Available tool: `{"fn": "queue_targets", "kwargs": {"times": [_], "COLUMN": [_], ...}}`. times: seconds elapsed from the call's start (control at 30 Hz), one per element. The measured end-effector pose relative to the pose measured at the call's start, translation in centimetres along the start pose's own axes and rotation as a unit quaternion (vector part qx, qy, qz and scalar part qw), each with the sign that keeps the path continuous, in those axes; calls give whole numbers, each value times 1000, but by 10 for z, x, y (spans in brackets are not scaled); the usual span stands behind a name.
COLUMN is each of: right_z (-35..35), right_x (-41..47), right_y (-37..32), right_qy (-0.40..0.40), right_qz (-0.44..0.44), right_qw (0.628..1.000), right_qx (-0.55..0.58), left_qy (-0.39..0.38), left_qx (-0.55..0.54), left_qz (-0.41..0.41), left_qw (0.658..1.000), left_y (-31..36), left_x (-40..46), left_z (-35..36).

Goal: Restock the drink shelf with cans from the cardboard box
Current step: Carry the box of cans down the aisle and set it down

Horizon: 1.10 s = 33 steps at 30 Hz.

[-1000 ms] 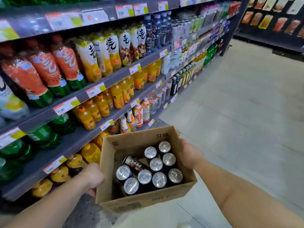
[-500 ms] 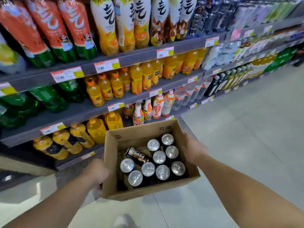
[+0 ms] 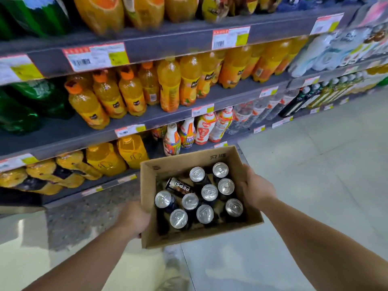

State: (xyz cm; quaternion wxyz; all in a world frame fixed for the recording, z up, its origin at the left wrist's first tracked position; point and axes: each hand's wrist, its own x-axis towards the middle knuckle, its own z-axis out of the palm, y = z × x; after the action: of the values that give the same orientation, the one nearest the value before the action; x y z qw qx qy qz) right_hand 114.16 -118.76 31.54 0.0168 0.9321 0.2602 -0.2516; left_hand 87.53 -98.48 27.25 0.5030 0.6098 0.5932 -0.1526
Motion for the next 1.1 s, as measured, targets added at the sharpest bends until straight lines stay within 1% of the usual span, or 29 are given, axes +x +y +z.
{"fn": "queue_targets", "kwargs": {"times": [0.1,0.2,0.43,0.6,0.83,1.0,1.1], "right_z": [-3,-7,-2,12,78,136,162], "right_x": [27,51,98,139,203,240,256], "right_y": [11,23,52,65,67,61,56], "right_qy": [5,2,-7,-27,-38,-55,-58], "right_qz": [-13,-15,-47,-83,-115,-124,-129], "right_qw": [1000,1000,999,996,992,991,990], "right_qx": [-2,3,14,7,14,-12,-7], "left_qy": [-4,-5,49,72,92,115,122], "left_qx": [-30,-20,-16,-16,-34,-4,53], "left_qz": [-14,-20,-18,-53,-77,-77,-81], "left_qw": [999,1000,998,996,992,990,988], "left_y": [9,20,42,38,16,-3,-10], "left_x": [17,32,49,72,128,169,190], "left_z": [18,35,76,115,151,161,165]}}
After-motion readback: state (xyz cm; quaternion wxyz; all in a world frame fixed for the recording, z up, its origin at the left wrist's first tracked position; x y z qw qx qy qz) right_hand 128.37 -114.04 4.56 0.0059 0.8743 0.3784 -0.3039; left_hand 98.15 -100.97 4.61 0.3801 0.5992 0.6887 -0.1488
